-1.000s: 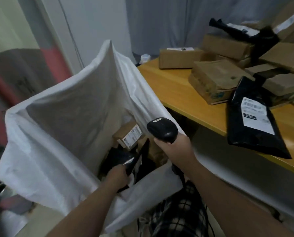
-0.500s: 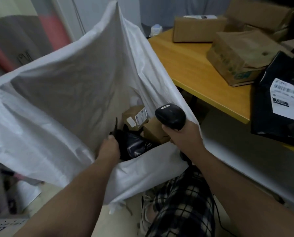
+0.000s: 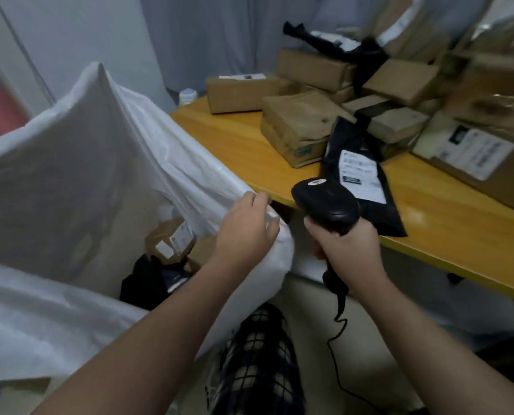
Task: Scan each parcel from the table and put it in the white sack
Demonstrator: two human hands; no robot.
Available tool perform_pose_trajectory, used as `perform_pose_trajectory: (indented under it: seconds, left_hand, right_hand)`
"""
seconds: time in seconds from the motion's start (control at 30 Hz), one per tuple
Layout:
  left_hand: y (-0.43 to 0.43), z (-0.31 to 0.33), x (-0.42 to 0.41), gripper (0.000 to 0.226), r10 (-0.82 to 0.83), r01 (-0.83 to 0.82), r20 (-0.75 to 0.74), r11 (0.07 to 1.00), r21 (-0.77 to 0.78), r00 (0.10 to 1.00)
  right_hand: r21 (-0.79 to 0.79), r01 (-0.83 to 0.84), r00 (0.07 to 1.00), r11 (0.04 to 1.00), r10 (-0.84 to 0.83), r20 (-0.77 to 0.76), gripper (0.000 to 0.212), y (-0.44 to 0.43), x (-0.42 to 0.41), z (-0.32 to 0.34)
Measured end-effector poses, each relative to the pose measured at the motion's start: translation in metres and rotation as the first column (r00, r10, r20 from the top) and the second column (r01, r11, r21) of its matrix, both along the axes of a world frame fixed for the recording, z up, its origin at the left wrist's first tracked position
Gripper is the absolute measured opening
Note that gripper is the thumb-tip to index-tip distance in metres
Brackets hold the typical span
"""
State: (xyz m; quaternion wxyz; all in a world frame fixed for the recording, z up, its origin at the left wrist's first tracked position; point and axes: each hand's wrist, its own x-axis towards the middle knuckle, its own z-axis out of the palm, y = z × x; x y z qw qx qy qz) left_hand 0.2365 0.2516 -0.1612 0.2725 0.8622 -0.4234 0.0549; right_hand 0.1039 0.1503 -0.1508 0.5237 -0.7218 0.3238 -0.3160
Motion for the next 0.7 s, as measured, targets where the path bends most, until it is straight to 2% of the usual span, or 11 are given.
perform_pose_trajectory:
  seconds: [0.1,0.2,0.27,0.33,0.37,0.4,0.5,0.6,0.7]
  left_hand:
    - [-0.047,0.011,-0.030,0.032,-0.081,0.067,-0.128,0.992,-0.106,0.989]
    - [-0.092,0.018,-0.042,0.040,-0.072,0.023,-0.300,0.986,-0.163,0.951]
    - [-0.118,0.020,-0.033,0.058,0.001,-0.038,-0.377,0.995,-0.091,0.926]
    - [-0.136,0.027,-0.025,0.077,0.111,-0.085,-0.390,0.993,0.084,0.914]
    - [-0.143,0.031,-0.023,0.078,0.129,-0.078,-0.399,0.987,0.141,0.908]
    - [-0.149,0.033,-0.023,0.069,0.108,-0.048,-0.450,0.989,0.142,0.886]
    - [-0.158,0.034,-0.031,0.039,0.013,-0.016,-0.676,1.000,0.002,0.736]
    - [-0.157,0.026,-0.043,0.032,-0.040,-0.089,-0.715,0.986,-0.142,0.698]
    - [-0.141,0.021,-0.058,0.027,-0.204,-0.183,-0.757,0.901,-0.393,0.621]
  right_hand:
    - [-0.038,0.097,0.995,0.995,-0.096,0.020,0.014,-0.024,-0.043,0.006]
    - [-0.008,0.197,0.980,0.980,-0.196,0.031,0.015,-0.044,-0.080,0.008]
    - [0.033,0.243,0.969,0.969,-0.245,0.037,0.016,-0.053,-0.097,0.009]
    - [0.059,0.260,0.964,0.964,-0.263,0.047,0.018,-0.058,-0.108,0.010]
    - [0.068,0.265,0.962,0.962,-0.268,0.048,0.018,-0.059,-0.112,0.011]
    - [0.078,0.269,0.961,0.960,-0.273,0.048,0.018,-0.061,-0.114,0.012]
    - [0.105,0.266,0.959,0.958,-0.274,0.069,0.014,-0.064,-0.118,0.016]
    - [0.107,0.261,0.958,0.959,-0.271,0.095,0.012,-0.065,-0.119,0.018]
    - [0.093,0.251,0.955,0.964,-0.262,0.140,0.012,-0.063,-0.118,0.021]
